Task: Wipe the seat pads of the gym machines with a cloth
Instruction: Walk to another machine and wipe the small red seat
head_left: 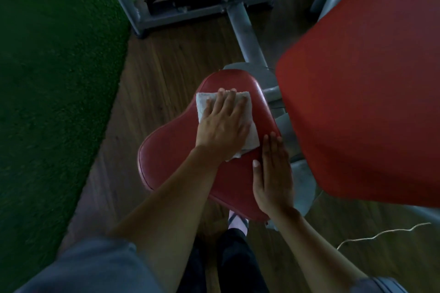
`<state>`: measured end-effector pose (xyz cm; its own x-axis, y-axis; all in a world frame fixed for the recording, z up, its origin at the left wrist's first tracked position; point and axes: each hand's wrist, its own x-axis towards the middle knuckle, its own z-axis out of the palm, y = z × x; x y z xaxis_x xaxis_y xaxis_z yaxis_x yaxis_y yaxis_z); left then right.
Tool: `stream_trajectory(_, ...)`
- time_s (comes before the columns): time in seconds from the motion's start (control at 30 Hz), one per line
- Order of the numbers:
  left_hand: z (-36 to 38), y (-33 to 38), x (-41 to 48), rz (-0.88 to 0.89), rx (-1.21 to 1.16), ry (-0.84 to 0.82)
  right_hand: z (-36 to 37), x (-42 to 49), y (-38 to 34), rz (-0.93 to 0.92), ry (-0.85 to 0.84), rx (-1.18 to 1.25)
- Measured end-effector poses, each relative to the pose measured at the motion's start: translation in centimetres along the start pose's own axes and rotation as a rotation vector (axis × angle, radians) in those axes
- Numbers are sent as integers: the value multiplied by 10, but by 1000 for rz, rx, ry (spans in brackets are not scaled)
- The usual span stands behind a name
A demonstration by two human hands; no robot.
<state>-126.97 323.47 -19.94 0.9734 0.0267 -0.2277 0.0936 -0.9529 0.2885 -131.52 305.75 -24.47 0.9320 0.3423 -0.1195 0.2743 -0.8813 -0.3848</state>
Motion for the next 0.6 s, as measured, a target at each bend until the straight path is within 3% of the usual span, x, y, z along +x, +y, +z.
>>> stream_trajectory(0.23,11,-24,7,25,170,75,1,0,2,-27,29,-51)
stream_trajectory(0.37,10,-21,17,-181,130,81,1,0,2,-34,44,-63)
stream_trajectory(0.6,5,-36,-68,-133,167,126,-3,0,0,-33,27,-36)
